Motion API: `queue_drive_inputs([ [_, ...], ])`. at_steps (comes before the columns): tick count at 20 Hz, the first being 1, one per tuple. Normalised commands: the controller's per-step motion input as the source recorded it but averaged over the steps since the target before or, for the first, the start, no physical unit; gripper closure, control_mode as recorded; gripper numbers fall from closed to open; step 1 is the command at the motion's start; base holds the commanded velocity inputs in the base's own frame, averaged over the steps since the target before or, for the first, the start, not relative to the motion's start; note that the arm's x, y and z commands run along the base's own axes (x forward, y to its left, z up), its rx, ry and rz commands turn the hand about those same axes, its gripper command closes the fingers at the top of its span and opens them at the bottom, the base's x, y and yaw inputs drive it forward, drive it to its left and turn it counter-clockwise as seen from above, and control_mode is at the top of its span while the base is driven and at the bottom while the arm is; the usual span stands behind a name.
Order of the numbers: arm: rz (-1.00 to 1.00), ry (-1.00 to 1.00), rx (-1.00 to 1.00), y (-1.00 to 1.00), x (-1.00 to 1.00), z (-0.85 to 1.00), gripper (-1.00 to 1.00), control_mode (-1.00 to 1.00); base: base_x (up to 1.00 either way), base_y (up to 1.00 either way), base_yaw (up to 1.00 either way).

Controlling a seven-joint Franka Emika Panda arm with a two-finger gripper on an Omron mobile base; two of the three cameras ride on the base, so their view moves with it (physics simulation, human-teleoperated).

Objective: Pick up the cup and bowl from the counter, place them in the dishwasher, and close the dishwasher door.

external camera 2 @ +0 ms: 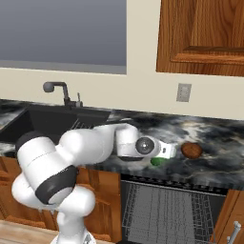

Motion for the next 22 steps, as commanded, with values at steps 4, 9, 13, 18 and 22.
queue_drive_inputs([
  [4,-0.02,-0.21,0.09,-0.16,-0.18,0.34,1.0,-1.0,0.0,0.0,0.0],
  [9,-0.07,-0.1,0.19,-0.18,-0.15,0.25,1.0,-1.0,0.0,0.0,0.0],
  [13,-0.12,-0.01,0.22,-0.12,-0.33,0.03,1.0,-1.0,0.0,0.0,0.0],
  [18,-0.14,0.0,0.21,-0.09,-0.43,0.14,1.0,-1.0,0.0,0.0,0.0],
  [22,-0.15,-0.02,0.15,-0.11,-0.47,0.54,1.0,-1.0,0.0,0.0,0.0],
])
